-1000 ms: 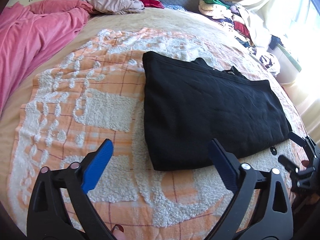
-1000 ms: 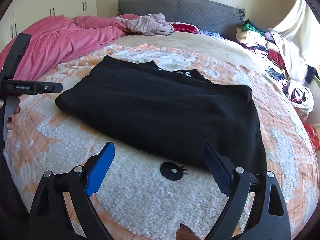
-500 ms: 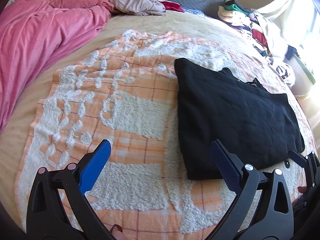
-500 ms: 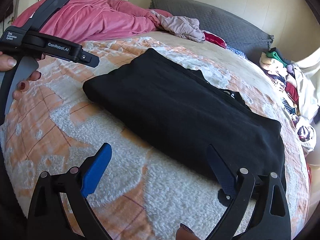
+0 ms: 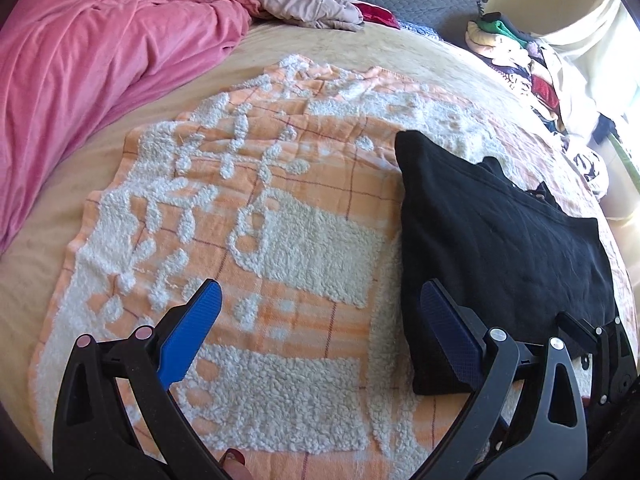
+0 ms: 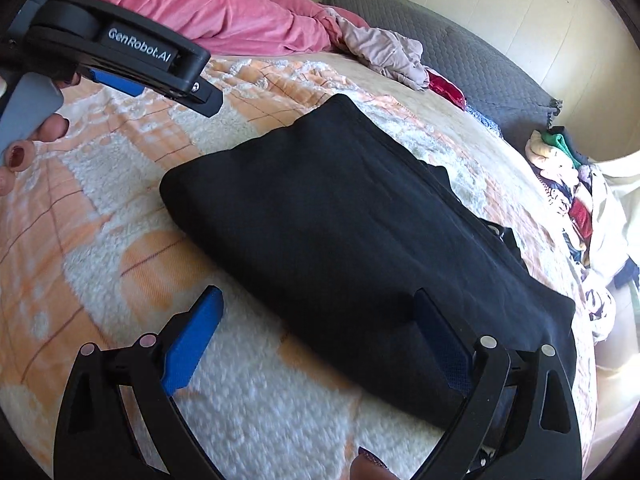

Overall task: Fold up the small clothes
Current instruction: 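Move both open tools to the long side edge of the black sweatshirt, then close the right tool on the shirt edge while the left tool closes on it too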

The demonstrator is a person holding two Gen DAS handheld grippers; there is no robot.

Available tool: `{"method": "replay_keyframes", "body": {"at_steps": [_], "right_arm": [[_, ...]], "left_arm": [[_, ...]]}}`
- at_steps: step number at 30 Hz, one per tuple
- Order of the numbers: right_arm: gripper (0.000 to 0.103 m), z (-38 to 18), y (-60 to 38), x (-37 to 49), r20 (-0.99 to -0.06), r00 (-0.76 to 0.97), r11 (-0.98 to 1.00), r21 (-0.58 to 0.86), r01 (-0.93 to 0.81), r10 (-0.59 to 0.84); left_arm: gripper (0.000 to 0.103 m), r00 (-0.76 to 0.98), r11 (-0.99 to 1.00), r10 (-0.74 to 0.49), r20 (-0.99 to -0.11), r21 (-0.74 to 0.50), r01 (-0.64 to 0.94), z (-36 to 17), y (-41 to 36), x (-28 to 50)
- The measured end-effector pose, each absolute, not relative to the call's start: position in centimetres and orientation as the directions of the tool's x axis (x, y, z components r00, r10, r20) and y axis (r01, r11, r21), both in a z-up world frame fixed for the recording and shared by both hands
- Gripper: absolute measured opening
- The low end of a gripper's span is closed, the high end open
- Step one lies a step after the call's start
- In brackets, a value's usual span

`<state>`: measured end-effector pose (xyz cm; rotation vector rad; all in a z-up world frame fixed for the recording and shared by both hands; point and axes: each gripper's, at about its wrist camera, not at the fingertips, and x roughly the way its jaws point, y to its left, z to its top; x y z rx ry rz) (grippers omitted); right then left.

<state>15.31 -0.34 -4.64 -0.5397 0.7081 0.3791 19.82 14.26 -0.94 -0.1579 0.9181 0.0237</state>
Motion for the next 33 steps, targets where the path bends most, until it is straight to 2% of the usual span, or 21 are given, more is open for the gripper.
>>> {"method": "replay_keyframes", "body": {"at_steps": [9, 17, 18, 20, 22, 23, 24, 25, 26, 29, 33], "right_arm": [[0.095, -4.9, 1.5, 17.1, -0.685, 0.717, 0.786, -0.372, -0.494, 0.127], [0.091, -4.7, 2.3, 18.3, -0.641, 0.759, 0.757, -0.438, -0.485, 0.115], [0.084, -4.6, 2.3, 18.3, -0.638, 0.761, 0.755, -0.438, -0.488, 0.122], [0.076, -4.3, 1.9, 18.2, -0.628, 0.765, 0.755, -0.432, -0.493, 0.140], [0.061, -4.1, 1.5, 17.8, -0.617, 0.771, 0.751, -0.432, -0.500, 0.158], [0.044, -3.9, 1.4, 17.6, -0.614, 0.771, 0.748, -0.430, -0.506, 0.168], [0.032, -3.8, 1.2, 17.4, -0.612, 0.771, 0.743, -0.429, -0.514, 0.180], [0.027, -3.8, 1.0, 17.2, -0.611, 0.768, 0.737, -0.425, -0.526, 0.195], [0.017, -3.6, 0.9, 16.8, -0.607, 0.767, 0.735, -0.421, -0.532, 0.207], [0.011, -3.3, 0.7, 16.1, -0.586, 0.782, 0.730, -0.437, -0.525, 0.212], [0.009, -2.7, -0.2, 15.5, -0.570, 0.789, 0.744, -0.420, -0.520, 0.231]], "left_arm": [[0.093, 0.629, 0.972, -0.078, -0.774, -0.200, -0.125, -0.1, 15.4, 21.3], [0.093, 0.614, 0.975, -0.081, -0.785, -0.190, -0.114, -0.5, 14.5, 22.9], [0.093, 0.612, 0.976, -0.082, -0.787, -0.187, -0.110, -0.6, 14.4, 23.1], [0.093, 0.607, 0.977, -0.084, -0.790, -0.185, -0.105, -0.8, 14.1, 23.4], [0.093, 0.601, 0.978, -0.088, -0.794, -0.183, -0.098, -1.0, 13.8, 23.8], [0.093, 0.595, 0.978, -0.095, -0.798, -0.186, -0.093, -1.1, 13.6, 24.0], [0.093, 0.591, 0.977, -0.102, -0.800, -0.191, -0.090, -1.2, 13.5, 24.2], [0.093, 0.586, 0.975, -0.118, -0.802, -0.206, -0.086, -1.2, 13.3, 24.3], [0.093, 0.586, 0.969, -0.142, -0.798, -0.231, -0.081, -1.2, 13.2, 24.4], [0.093, 0.582, 0.947, -0.230, -0.780, -0.317, -0.052, -0.7, 12.5, 24.9], [0.093, 0.535, 0.924, -0.329, -0.778, -0.382, 0.012, -0.6, 10.6, 26.7]]}}
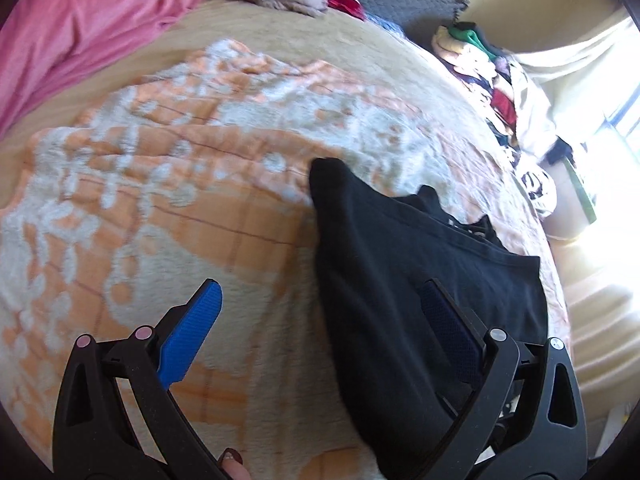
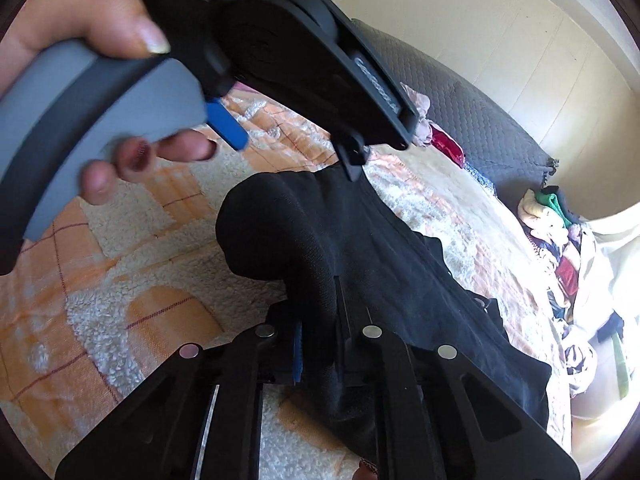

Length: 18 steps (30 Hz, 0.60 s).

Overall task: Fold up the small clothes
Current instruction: 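Close the right tool on the shirt edge while the left tool closes on it too, then lift the gripped edge with both tools and fold it over the other half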

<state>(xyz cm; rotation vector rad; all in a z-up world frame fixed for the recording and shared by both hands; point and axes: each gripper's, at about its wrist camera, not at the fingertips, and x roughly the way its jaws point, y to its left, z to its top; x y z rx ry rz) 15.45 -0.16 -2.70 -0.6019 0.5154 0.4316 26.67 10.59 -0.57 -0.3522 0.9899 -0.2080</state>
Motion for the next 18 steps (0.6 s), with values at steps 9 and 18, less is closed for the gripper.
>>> {"method": "replay_keyframes", "body": {"at_steps": [9, 18], "right_arm": [[0.007, 0.1, -4.2, 13.9, -0.500, 0.835, 0.787, -0.408, -0.462, 0.230], [0.006, 2.2, -11.0, 12.8, -0.429, 0.885, 0.897, -0.299, -0.326, 0.179]], "left_arm": [[0.078, 0.479, 0.881, -0.442, -0.759, -0.468, 0.071, -1.0, 6.1, 28.0], [0.025, 0.510, 0.879, -0.471, -0.720, -0.433, 0.200, 3.6, -0.7, 26.5]]}}
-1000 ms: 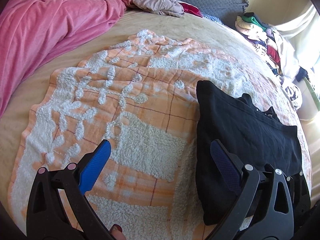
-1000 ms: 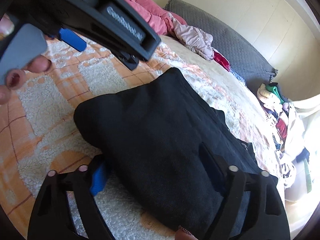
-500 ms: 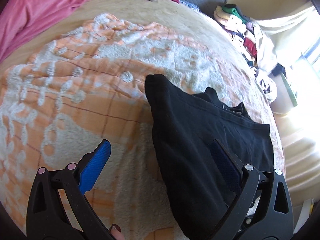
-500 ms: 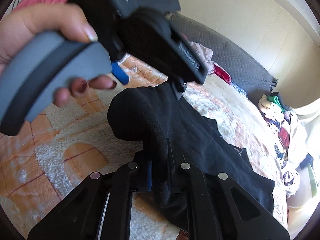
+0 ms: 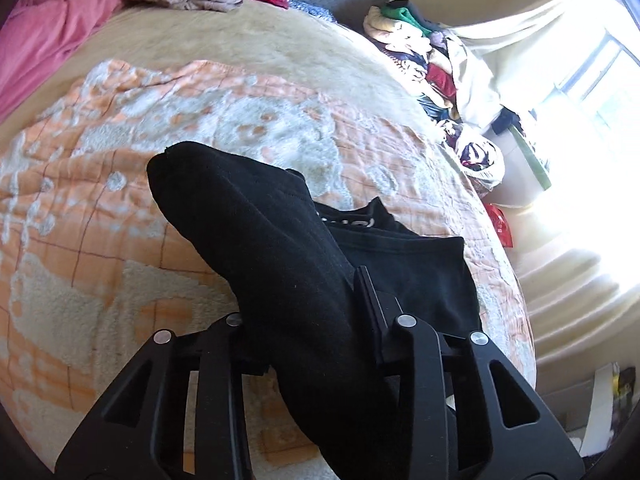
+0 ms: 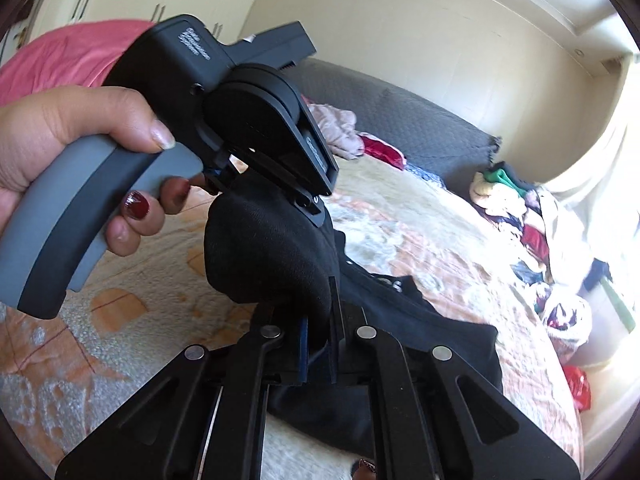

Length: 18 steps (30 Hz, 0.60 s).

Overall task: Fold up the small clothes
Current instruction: 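Lift the gripped edge with both tools and fold it over the other half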

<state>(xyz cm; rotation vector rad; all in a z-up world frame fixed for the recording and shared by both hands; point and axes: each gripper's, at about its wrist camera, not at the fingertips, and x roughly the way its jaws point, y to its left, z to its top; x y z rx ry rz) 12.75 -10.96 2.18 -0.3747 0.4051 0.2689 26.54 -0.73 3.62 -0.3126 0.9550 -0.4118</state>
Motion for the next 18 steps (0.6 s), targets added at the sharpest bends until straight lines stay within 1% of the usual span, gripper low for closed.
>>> {"method": "replay_keyframes", "body": {"at_steps": [4, 8, 18], "right_arm": [[0.006, 2.6, -13.7, 11.8, -0.420, 0.895, 0.928, -0.250, -0.275, 0.152], [0.006, 2.7, -16.1, 11.3, -0.431, 0.890, 0.954, -0.176, -0.244, 0.148], [0.006, 1.9, -20.3, 11.0, -0.453, 0.880, 0.985, -0.014, -0.171, 0.146]], "left_arm": [[0.023, 0.515, 0.885, -0.465, -0.721, -0.392, 0.250, 5.2, -3.8, 25.9], [0.023, 0.514, 0.887, -0.461, -0.723, -0.364, 0.284, 6.0, -6.4, 25.5], [0.023, 0.486, 0.893, -0.439, -0.756, -0.306, 0.330, 5.7, -11.6, 25.5]]}}
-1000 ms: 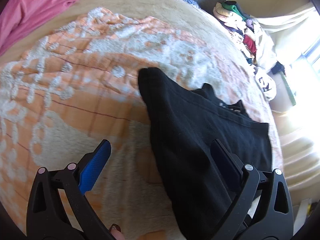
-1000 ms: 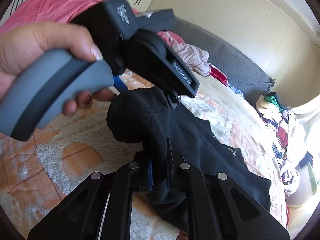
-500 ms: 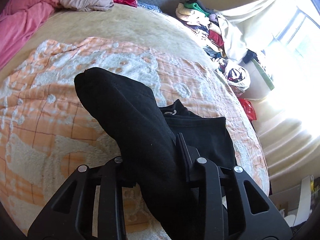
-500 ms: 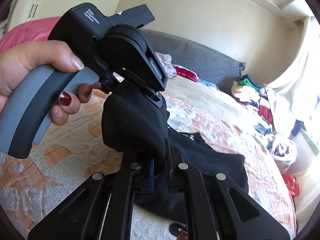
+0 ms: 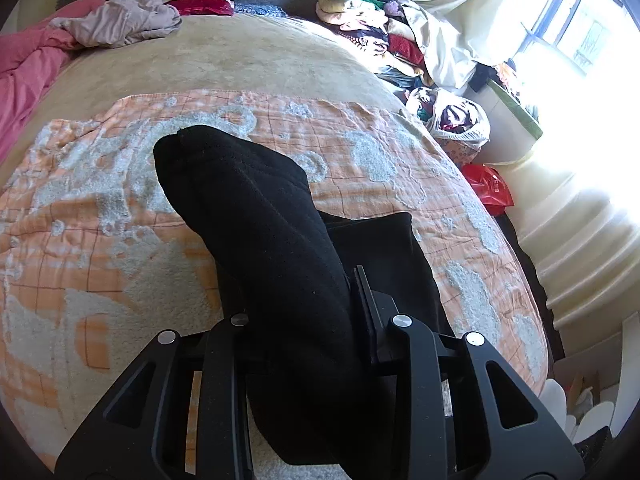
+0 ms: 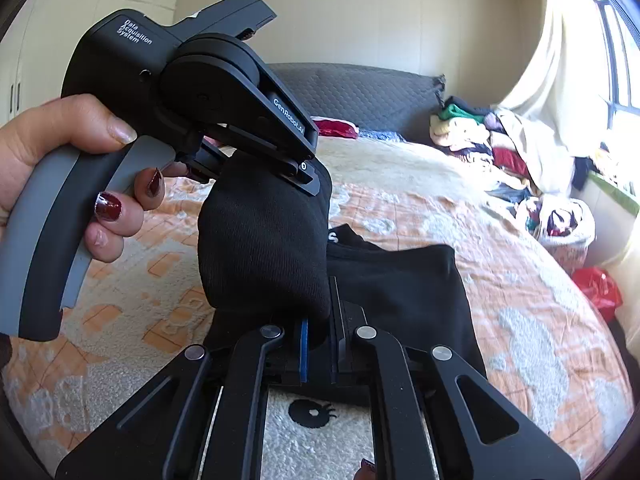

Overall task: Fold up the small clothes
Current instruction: 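Lift the gripped edge with both tools and fold it over the other half, then open the left tool and release the folded edge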

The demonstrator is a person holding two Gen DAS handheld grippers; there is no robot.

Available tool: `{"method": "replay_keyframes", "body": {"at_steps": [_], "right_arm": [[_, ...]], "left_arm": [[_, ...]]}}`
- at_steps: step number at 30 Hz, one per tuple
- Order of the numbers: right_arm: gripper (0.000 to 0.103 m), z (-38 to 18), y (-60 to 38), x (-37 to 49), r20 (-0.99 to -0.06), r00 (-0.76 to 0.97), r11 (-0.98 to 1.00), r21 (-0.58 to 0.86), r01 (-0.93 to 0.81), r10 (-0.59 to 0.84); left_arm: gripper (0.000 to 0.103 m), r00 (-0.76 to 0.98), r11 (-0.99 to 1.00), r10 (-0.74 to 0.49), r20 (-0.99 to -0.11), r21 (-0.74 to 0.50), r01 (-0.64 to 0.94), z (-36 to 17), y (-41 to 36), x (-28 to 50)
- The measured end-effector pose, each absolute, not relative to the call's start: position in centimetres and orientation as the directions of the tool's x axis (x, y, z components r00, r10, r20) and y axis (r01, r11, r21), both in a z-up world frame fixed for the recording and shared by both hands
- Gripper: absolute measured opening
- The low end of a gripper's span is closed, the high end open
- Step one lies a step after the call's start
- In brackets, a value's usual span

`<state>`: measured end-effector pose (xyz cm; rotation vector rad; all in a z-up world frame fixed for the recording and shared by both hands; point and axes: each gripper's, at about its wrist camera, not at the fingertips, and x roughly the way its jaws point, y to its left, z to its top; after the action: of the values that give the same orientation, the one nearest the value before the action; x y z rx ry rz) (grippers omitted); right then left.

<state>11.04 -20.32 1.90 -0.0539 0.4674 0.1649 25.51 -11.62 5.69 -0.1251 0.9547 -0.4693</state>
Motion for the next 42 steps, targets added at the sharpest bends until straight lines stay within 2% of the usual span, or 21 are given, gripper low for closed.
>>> {"method": "replay_keyframes", "body": {"at_steps": [6, 20, 31, 33, 36, 38, 42], "right_arm": [[0.006, 1.3, -22.6, 11.3, -0.487, 0.858, 0.986, 0.100, -0.135, 0.167], [0.006, -0.4, -26.9, 12.2, -0.597, 0.767, 0.929, 0.369, 0.001, 0.236], [0.007, -1.3, -28.4, 11.9, -0.633, 0.731, 0.895, 0.440, 0.070, 0.254], [0.007, -1.6, -28.8, 11.8, -0.637, 0.723, 0.882, 0.465, 0.084, 0.267], [0.009, -2.1, -29.5, 11.8, -0.639, 0.713, 0.856, 0.506, 0.108, 0.287], [0.011, -2.7, -30.6, 12.1, -0.636, 0.706, 0.823, 0.553, 0.134, 0.313], [0.016, -3.8, -32.4, 12.1, -0.609, 0.694, 0.740, 0.653, 0.165, 0.383]], "left_arm": [[0.023, 0.474, 0.897, -0.416, -0.776, -0.264, 0.355, 4.8, -14.8, 25.8], [0.023, 0.417, 0.885, -0.416, -0.808, -0.253, 0.392, 2.2, -20.2, 26.7], [0.023, 0.394, 0.873, -0.415, -0.820, -0.236, 0.428, 0.7, -22.8, 26.9], [0.027, 0.383, 0.868, -0.423, -0.821, -0.246, 0.432, 0.5, -23.1, 27.0], [0.040, 0.360, 0.853, -0.455, -0.814, -0.283, 0.439, 0.2, -23.5, 27.2], [0.061, 0.347, 0.833, -0.499, -0.794, -0.330, 0.444, 0.2, -23.4, 27.2], [0.063, 0.379, 0.804, -0.567, -0.731, -0.393, 0.446, 1.6, -22.0, 26.5]]}}
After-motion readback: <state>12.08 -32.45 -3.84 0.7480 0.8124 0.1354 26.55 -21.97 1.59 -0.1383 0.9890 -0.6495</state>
